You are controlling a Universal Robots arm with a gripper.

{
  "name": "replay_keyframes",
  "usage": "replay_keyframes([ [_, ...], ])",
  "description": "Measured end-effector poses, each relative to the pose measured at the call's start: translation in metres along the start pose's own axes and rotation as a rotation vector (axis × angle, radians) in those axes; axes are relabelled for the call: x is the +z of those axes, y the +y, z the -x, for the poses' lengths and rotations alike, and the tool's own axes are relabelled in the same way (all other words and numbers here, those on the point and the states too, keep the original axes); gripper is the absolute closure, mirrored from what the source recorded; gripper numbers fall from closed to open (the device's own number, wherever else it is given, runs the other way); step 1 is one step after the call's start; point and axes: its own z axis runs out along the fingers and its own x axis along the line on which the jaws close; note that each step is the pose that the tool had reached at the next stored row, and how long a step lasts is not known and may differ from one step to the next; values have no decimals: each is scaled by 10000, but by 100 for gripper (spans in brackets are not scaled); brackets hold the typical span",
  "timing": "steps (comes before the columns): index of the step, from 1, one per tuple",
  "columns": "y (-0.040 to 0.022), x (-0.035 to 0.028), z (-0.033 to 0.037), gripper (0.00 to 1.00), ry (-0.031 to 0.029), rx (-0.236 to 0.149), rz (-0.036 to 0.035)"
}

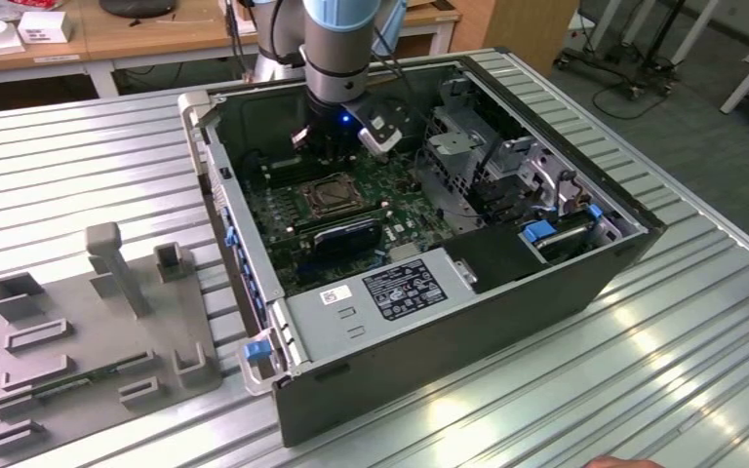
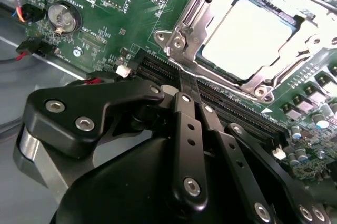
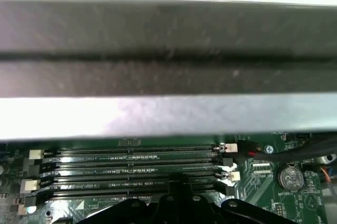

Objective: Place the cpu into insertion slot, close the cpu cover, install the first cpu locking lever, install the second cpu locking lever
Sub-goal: 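Install the first cpu locking lever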

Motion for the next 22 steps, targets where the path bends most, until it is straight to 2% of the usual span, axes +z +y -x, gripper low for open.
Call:
replay_keyframes([
  [3,6,-24,2,89,0,0,-1],
  [10,7,-34,3,89,2,0,-4],
  [17,42,-181,15,89,0,0,-2],
  [22,71,-310,27,89,1,0,-2],
])
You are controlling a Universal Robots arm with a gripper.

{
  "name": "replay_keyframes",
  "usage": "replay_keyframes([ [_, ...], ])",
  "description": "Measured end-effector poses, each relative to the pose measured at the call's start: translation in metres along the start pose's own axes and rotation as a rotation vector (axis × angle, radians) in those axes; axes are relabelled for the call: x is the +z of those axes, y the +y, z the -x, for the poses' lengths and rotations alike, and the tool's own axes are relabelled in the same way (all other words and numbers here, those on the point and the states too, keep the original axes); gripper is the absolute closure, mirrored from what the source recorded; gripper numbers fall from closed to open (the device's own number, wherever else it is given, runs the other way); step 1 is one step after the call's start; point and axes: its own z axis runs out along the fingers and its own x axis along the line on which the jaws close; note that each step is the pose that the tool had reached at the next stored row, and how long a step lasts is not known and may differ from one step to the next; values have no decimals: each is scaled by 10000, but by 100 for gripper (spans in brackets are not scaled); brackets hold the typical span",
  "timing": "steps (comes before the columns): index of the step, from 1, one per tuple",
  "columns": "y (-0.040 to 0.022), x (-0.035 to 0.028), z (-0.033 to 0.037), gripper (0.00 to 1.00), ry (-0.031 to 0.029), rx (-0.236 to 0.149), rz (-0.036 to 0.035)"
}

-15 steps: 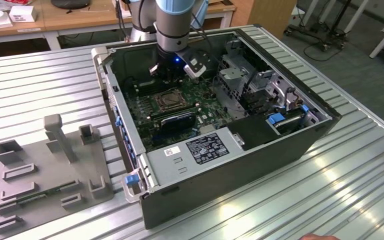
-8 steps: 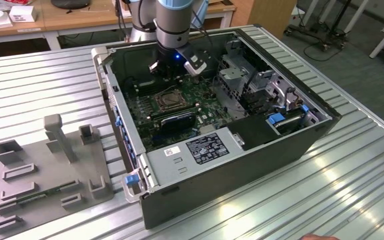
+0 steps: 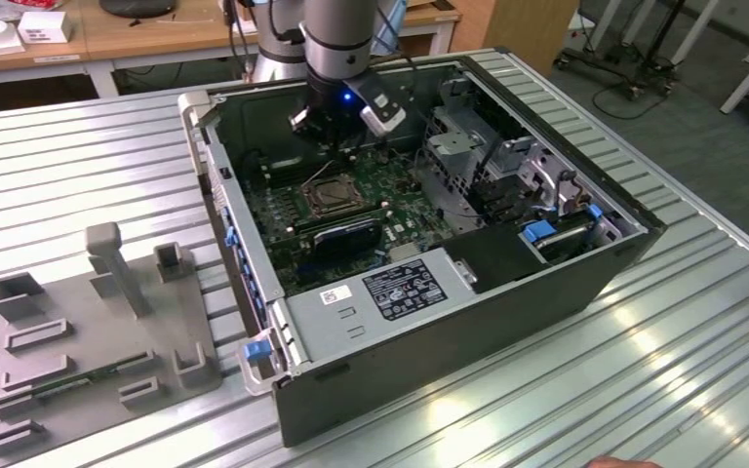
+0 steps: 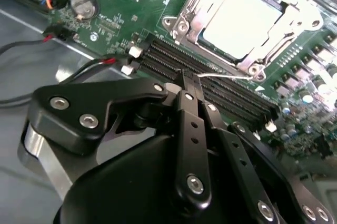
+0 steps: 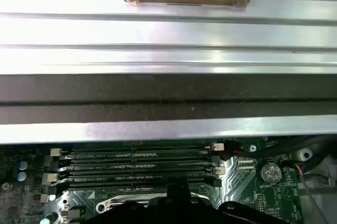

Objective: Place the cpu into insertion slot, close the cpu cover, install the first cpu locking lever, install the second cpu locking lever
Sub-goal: 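Install the first cpu locking lever, then install the second cpu locking lever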

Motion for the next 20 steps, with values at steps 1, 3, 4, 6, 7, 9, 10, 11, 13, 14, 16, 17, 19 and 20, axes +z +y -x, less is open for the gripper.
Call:
replay_keyframes([
  [1,6,-26,2,89,0,0,0],
  [3,17,-76,6,89,0,0,1],
  [4,21,-94,8,89,1,0,-1],
  [6,22,-100,-1,89,-33,-8,4],
  [7,22,-102,-18,89,-88,-19,6],
  [9,21,-106,-63,89,-234,-54,12],
  [10,20,-108,-85,89,-303,-68,15],
  [11,20,-110,-102,89,-363,-83,19],
  [13,18,-112,-131,89,-476,-115,29],
  [14,17,-113,-142,89,-533,-133,35],
  [16,15,-112,-160,89,-636,-175,45],
  [17,13,-110,-169,89,-680,-199,50],
  [19,8,-98,-186,89,-743,-246,62],
  [20,6,-90,-196,89,-763,-270,68],
])
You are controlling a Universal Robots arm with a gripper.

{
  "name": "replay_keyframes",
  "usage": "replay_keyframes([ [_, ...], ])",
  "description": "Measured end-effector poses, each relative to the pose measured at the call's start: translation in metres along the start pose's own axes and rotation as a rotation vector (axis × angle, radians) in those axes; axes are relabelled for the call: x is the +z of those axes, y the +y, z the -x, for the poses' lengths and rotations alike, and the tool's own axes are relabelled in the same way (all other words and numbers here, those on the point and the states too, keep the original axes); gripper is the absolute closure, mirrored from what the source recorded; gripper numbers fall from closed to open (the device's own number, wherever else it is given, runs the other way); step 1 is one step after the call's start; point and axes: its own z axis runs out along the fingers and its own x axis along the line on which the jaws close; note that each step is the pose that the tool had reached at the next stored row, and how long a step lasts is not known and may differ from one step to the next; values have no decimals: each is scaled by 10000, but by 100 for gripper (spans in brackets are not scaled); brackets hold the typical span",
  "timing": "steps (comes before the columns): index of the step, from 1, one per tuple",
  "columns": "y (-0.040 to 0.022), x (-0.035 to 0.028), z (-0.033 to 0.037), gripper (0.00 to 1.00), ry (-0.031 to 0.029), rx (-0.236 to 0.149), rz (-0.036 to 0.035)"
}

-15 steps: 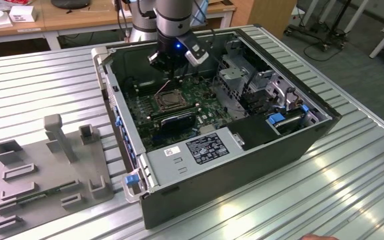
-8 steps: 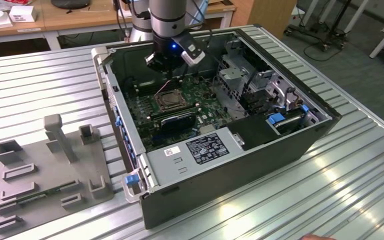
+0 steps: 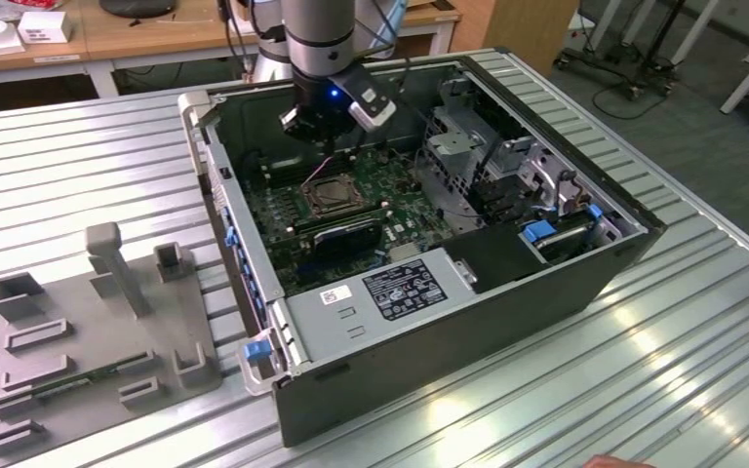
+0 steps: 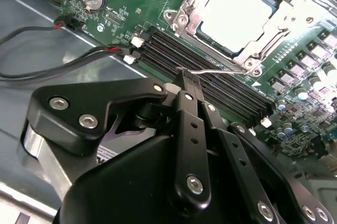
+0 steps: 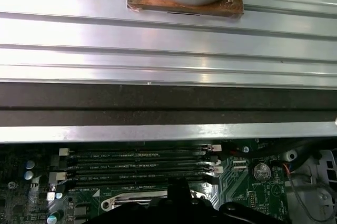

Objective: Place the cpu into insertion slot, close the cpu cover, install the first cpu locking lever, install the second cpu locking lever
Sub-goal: 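Install the second cpu locking lever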

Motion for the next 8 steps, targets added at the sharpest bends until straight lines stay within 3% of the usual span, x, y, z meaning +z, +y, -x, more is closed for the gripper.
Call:
replay_keyframes([
  [4,-10,33,-33,89,-34,-146,24],
  [8,-16,55,-63,89,-12,-346,59],
])
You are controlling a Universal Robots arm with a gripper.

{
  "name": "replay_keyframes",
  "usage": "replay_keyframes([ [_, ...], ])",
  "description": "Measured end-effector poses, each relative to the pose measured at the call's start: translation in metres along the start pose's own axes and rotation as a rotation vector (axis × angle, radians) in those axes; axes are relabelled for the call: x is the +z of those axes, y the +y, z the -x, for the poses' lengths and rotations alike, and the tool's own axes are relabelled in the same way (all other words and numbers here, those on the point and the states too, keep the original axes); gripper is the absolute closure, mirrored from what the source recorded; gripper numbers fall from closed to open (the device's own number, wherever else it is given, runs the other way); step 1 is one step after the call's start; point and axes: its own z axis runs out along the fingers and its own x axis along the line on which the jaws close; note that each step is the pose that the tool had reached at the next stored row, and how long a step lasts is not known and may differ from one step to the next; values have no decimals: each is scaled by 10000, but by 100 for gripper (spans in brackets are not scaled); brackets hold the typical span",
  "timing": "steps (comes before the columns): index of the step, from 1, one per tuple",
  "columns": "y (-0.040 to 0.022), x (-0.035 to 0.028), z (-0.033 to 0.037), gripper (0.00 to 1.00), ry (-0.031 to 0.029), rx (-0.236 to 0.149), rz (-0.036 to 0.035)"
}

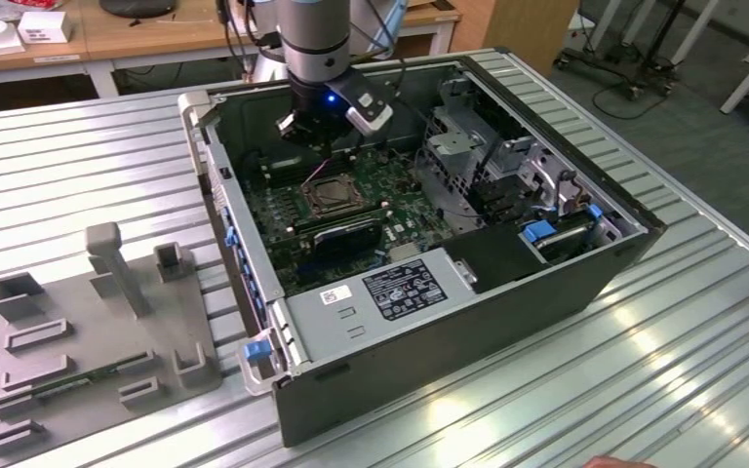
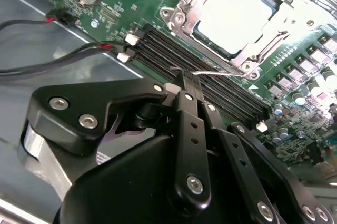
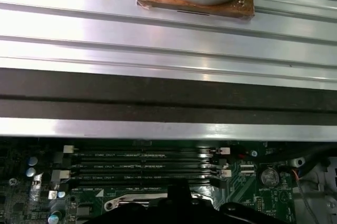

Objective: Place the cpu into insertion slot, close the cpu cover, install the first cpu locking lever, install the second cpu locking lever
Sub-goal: 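Install the second cpu locking lever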

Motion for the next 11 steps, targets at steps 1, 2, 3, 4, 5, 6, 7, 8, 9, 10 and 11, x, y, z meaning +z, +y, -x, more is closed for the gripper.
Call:
replay_keyframes([
  [1,-1,1,-30,89,-4,-7,0],
  [2,1,-1,-74,89,-16,-9,1],
  [3,3,-3,-111,89,-28,-11,2],
  [4,5,-7,-147,89,-39,-14,2],
  [5,6,-10,-176,89,-46,-17,1],
  [6,6,-11,-185,89,-48,-16,1],
  [7,6,-11,-185,89,-46,-16,-1],
  [8,6,-11,-185,89,-46,-17,-2],
  [9,6,-11,-185,89,-47,-17,-2],
  [10,5,-11,-185,89,-33,-13,5],
  [11,0,-11,-185,89,14,14,82],
])
